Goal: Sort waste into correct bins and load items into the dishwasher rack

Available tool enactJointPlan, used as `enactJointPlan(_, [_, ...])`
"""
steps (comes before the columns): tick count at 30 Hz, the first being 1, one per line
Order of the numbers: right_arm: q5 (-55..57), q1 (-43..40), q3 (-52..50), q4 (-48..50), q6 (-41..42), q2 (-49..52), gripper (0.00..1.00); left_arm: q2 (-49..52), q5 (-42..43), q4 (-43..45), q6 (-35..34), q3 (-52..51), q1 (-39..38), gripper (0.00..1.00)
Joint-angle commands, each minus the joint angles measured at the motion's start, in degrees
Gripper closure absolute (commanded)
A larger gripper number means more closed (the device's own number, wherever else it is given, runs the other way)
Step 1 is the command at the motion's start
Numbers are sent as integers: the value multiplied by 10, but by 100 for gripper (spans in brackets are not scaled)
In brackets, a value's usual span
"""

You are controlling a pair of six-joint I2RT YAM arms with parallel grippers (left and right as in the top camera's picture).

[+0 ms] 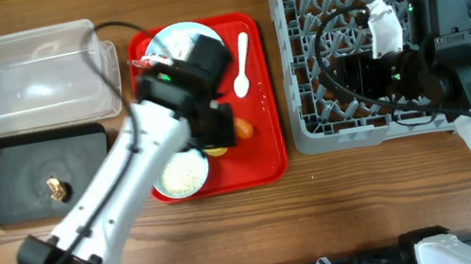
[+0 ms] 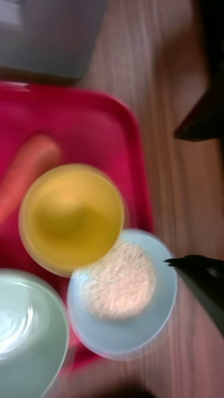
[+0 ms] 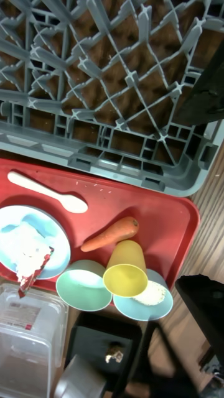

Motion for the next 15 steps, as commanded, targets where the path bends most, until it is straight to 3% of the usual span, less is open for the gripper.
enactJointPlan(1, [6,1,9,4,-8,5,20,13,-29,134,-21,-64,-59,41])
enactJointPlan(6, [5,1,9,3,-8,5,20,47,-36,193,-6,-83,-54,46])
enactJointPlan(12, [6,1,9,5,-8,5,20,65,-10,186,33,-87,-31,44])
enactJointPlan(15, [6,1,9,4,-8,5,20,108,-10,185,44,-89,-41,57])
